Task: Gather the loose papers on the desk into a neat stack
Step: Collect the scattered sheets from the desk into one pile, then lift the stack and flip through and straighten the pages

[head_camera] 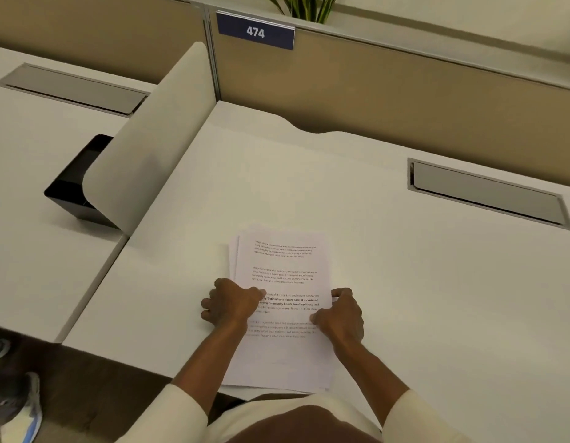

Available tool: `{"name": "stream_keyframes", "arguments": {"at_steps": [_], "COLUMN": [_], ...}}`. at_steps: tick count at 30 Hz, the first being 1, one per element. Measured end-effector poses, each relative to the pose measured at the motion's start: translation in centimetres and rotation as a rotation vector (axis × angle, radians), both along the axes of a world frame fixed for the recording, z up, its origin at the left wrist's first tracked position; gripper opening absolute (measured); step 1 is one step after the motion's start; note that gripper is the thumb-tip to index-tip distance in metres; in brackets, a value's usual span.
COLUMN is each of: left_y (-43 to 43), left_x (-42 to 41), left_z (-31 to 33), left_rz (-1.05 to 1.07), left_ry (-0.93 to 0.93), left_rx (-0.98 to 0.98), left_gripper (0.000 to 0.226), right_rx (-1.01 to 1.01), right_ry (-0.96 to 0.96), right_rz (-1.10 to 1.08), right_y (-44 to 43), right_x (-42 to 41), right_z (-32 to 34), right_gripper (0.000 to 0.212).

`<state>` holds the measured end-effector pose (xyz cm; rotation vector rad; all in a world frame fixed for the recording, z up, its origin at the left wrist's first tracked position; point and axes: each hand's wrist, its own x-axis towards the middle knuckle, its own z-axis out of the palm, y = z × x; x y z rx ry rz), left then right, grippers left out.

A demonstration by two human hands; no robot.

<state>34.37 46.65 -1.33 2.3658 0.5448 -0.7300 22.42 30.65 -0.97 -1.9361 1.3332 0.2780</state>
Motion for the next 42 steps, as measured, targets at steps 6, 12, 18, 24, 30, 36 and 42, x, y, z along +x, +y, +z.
{"name": "stream_keyframes", "arguments": {"at_steps": [6, 12, 18, 24, 30, 36, 42], "left_y": [1.4, 2.0, -0.1, -4.1, -9.2, -14.8, -20.9], "left_x": [0.1, -0.2, -1.6, -3.9, -7.4, -11.3, -13.5], "left_z": [0.1, -0.5, -1.1, -0.8, -0.7, 0.0, 2.9], "left_rz": [0.053, -0.039, -0.018, -0.164, -0.21, -0.201, -0.278], "left_ry": [-0.045, 0.043, 0.197, 0.33, 0.144, 0.165, 0.116], "left_rx": [-0.238, -0.515, -0.763, -0.851, -0.703, -0.696, -0.926], "left_gripper": [0.031, 0.027, 0.026, 0.031, 0.038, 0.034, 0.041], "right_rx": [0.032, 0.061, 0.071, 0.192, 0.236, 0.258, 0.337], "right_ry": [-0.012, -0.052, -0.096, -0.142, -0.211, -0.258, -0.488], "right_rz": [-0.014, -0.088, -0.232, -0.291, -0.347, -0.391, -0.385], "right_y": [-0.3, -0.9, -3.4, -6.8, -11.8, -17.3, -24.4], "right_x": [-0.6, -1.9, -4.5, -8.5, -13.1, -17.4, -20.4], "right_z": [0.0, 0.2, -0.3, -0.9, -1.4, -1.6, 0.5], "right_gripper": [0.063, 0.054, 0.041, 0.043, 0.027, 0.029, 0.081]}}
